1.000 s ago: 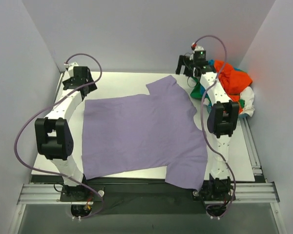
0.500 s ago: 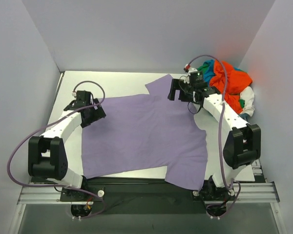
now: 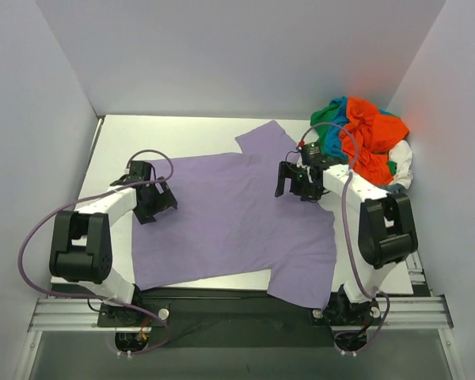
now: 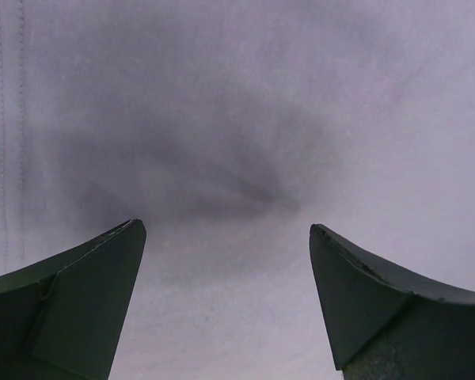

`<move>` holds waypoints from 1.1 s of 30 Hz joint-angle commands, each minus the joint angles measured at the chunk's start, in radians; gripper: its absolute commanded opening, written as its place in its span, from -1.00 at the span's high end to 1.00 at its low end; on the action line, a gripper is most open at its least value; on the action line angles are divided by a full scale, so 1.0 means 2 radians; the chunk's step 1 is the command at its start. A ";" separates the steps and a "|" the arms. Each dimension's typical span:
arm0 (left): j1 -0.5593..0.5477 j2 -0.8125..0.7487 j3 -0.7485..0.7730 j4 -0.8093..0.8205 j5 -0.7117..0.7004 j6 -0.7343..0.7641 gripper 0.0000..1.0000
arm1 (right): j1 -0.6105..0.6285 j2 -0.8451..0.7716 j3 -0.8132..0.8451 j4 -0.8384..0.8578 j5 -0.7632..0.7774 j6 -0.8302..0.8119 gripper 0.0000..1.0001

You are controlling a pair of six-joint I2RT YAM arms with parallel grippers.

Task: Fold and stack the t-shirts
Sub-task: Flatten out the tshirt

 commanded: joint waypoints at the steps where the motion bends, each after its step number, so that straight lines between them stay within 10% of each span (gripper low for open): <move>1: 0.011 0.034 0.019 0.024 0.009 0.005 -0.92 | 0.000 0.050 0.029 -0.034 0.015 -0.004 -0.98; 33: 0.036 0.379 0.485 -0.119 0.014 0.062 -0.91 | -0.049 0.384 0.522 -0.212 -0.042 0.020 -0.92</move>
